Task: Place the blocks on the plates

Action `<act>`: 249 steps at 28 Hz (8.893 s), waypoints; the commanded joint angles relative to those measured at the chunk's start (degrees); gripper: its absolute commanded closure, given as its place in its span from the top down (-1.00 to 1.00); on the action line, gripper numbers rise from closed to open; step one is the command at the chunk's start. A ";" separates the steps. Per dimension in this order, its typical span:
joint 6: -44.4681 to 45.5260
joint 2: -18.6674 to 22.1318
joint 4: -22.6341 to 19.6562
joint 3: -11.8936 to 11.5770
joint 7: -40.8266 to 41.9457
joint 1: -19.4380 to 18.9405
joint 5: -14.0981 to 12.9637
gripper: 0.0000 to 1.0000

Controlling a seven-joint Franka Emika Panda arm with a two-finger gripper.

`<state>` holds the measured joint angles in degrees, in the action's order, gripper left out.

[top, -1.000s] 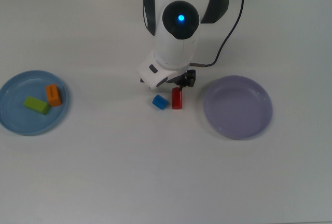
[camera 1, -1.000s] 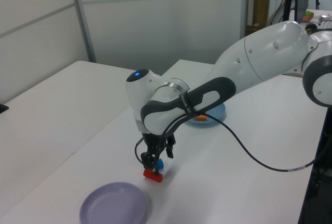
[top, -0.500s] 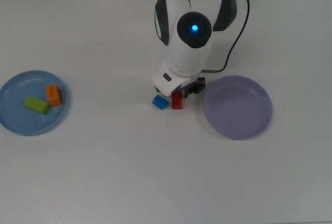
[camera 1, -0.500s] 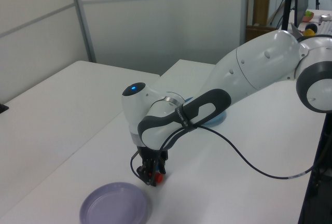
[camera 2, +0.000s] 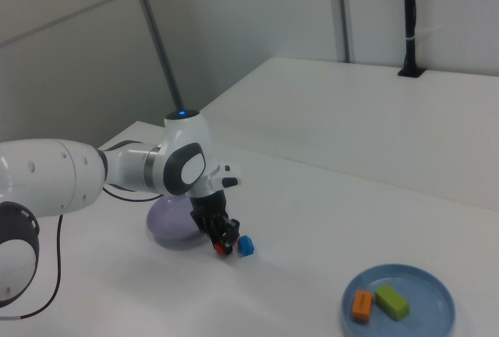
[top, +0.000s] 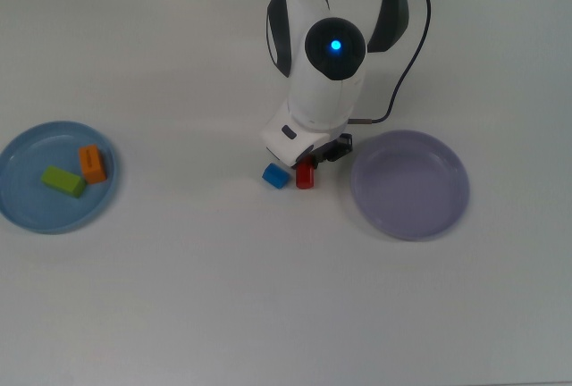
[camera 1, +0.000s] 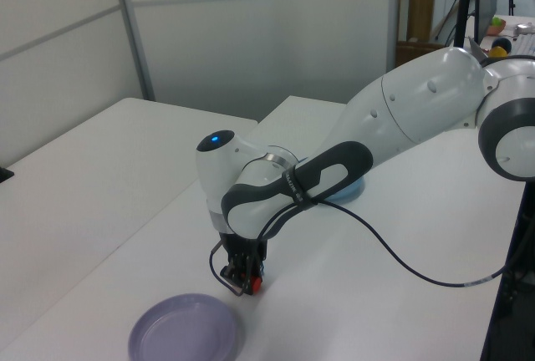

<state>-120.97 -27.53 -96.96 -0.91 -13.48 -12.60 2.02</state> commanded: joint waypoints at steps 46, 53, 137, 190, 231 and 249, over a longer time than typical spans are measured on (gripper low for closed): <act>-1.38 1.16 4.33 8.29 0.37 -3.75 2.72 1.00; 0.73 3.27 4.24 7.24 19.31 2.56 2.81 1.00; -5.76 1.25 5.65 10.40 -7.07 -6.21 1.06 -0.98; 28.77 20.76 7.67 6.01 11.45 13.21 3.52 1.00; 28.95 23.05 7.84 5.13 14.53 17.78 -0.61 1.00; 28.68 22.96 7.76 5.13 14.18 17.78 -0.61 1.00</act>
<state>-92.85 -5.30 -88.89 4.61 -0.39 5.12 2.81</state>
